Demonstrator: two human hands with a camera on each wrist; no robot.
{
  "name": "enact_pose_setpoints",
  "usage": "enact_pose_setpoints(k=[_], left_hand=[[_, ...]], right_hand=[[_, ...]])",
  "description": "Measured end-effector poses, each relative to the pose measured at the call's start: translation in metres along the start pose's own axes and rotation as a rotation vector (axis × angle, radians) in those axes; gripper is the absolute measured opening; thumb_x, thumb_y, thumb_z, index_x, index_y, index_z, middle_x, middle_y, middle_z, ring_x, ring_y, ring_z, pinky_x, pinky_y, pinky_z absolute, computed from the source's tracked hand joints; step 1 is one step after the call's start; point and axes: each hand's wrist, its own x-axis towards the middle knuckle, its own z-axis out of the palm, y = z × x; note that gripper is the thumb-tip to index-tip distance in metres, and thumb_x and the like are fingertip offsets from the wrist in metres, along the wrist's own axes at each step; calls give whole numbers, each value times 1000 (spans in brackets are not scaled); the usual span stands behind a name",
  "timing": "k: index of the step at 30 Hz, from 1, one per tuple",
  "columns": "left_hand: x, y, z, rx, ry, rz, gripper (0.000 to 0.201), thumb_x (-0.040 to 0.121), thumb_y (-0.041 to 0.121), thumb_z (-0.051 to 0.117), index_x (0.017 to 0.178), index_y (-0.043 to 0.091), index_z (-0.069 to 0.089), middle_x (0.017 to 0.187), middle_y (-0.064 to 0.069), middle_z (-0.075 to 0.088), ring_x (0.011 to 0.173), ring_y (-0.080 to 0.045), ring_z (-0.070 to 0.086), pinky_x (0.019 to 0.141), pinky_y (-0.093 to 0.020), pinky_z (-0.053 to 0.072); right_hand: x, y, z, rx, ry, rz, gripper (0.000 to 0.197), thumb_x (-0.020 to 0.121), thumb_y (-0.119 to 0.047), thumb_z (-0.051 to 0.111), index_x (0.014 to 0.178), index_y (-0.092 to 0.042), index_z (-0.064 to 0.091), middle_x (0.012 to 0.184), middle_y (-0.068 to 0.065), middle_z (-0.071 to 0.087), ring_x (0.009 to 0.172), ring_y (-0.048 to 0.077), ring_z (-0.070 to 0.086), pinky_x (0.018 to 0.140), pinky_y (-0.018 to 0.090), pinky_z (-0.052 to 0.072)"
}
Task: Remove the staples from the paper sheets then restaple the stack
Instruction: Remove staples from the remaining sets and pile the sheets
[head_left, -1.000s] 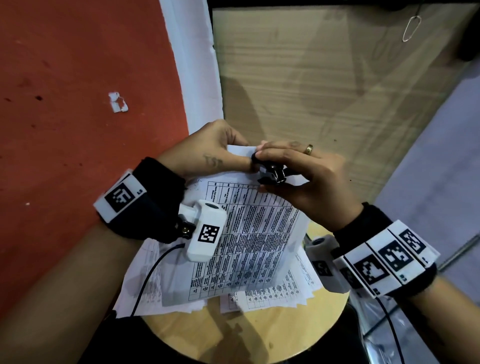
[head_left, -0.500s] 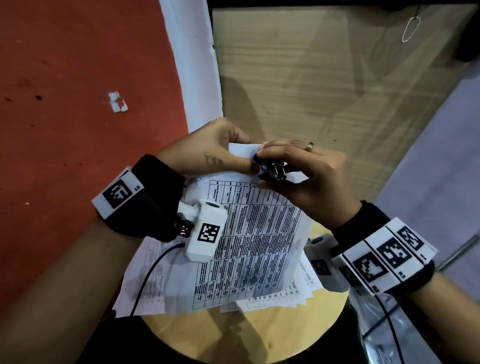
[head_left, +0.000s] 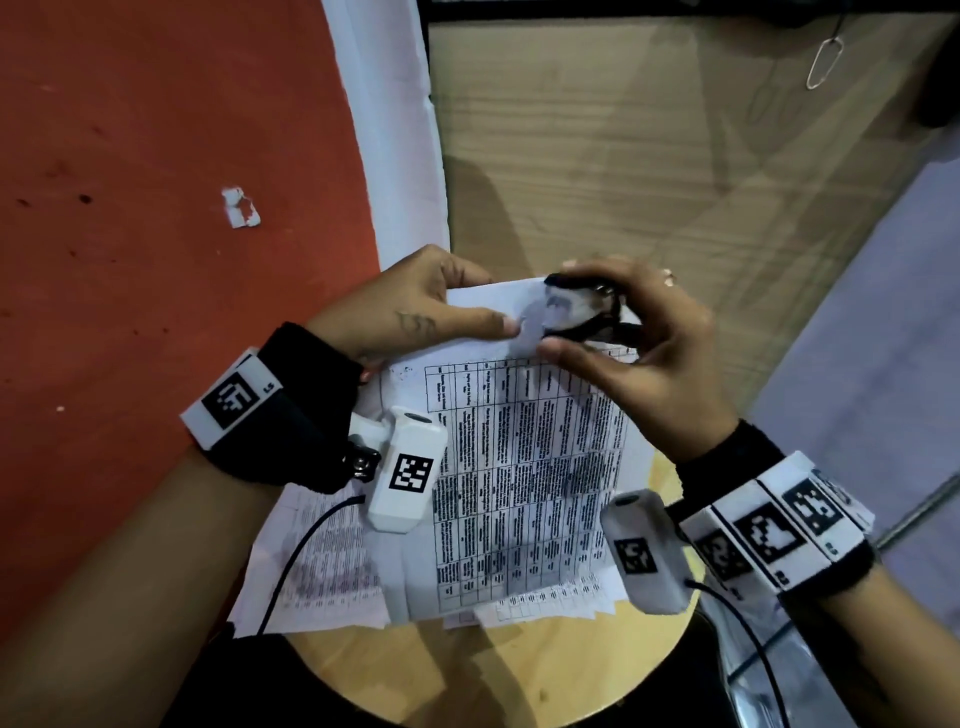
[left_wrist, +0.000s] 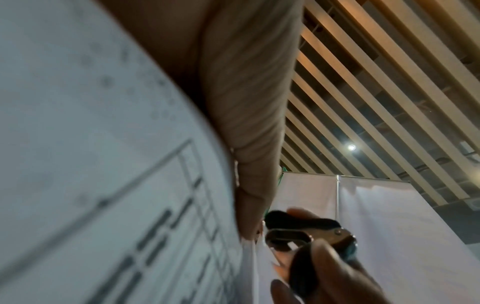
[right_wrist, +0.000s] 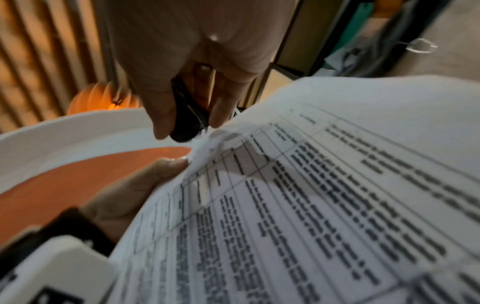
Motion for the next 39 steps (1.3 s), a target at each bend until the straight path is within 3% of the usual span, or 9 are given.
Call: enact_pose_setpoints(k=[5,10,14,22,26,31,34,37,39], left_hand=[[1,-3,4,108,46,29,6,78,10,74,76,8,69,60,12,64,56,4,55,55,-9,41],[5,-9,9,138,88,42,12,81,11,72,83,0,68,65,2,60,57,2,51,55,-10,40],[5,-15,14,124,139,57,18,76,26,68,78,8,65,70,1,59,59,-3,50,55,-14,39],[3,-13,18,37,199,71,14,75,26,67,78,13,64,70,-3,68,63,-6,57,61,-22,45],[1,-15,21,38,194,85,17,71,26,72,79,13,64,73,-8,71,63,-6,60,62,-22,47],[4,-15,17,-45,177,44,22,63,20,78,74,11,60,71,-31,62,60,-17,54,54,-20,43],[9,-15,18,-96,207,46,25,62,14,76,70,15,53,67,-20,55,58,-17,48,50,-21,39],[16,-17,24,-114,321,63,36,51,20,78,65,21,45,56,-7,52,55,-15,44,53,-26,34],[21,-19,29,-113,388,77,37,46,28,73,61,23,40,53,3,45,55,-13,36,52,-28,29]], right_hand=[[-7,1,7,357,305,390,12,69,-16,53,79,-19,47,80,14,51,70,18,51,48,23,42],[-11,2,30,70,286,399,25,69,-43,63,65,-20,52,62,5,55,61,28,53,55,40,43],[-13,0,43,-36,207,432,30,70,-38,63,64,-9,59,64,14,62,65,38,59,66,54,49],[-9,5,40,127,189,691,22,83,-17,64,63,-13,57,50,0,53,45,12,57,41,16,32],[-7,3,39,317,170,803,15,87,-9,58,72,-13,56,48,-4,52,41,5,53,38,13,24],[-4,-1,38,293,196,698,23,87,-1,56,66,-10,55,52,3,51,42,6,50,37,11,29],[-1,2,42,235,220,591,17,82,-9,62,67,-2,57,57,10,53,50,9,49,44,13,34],[1,11,48,130,298,487,39,72,-29,60,71,10,54,65,27,55,60,29,50,55,40,43],[-1,14,50,-60,333,339,33,75,-26,59,70,7,56,70,24,58,67,35,52,64,46,45]])
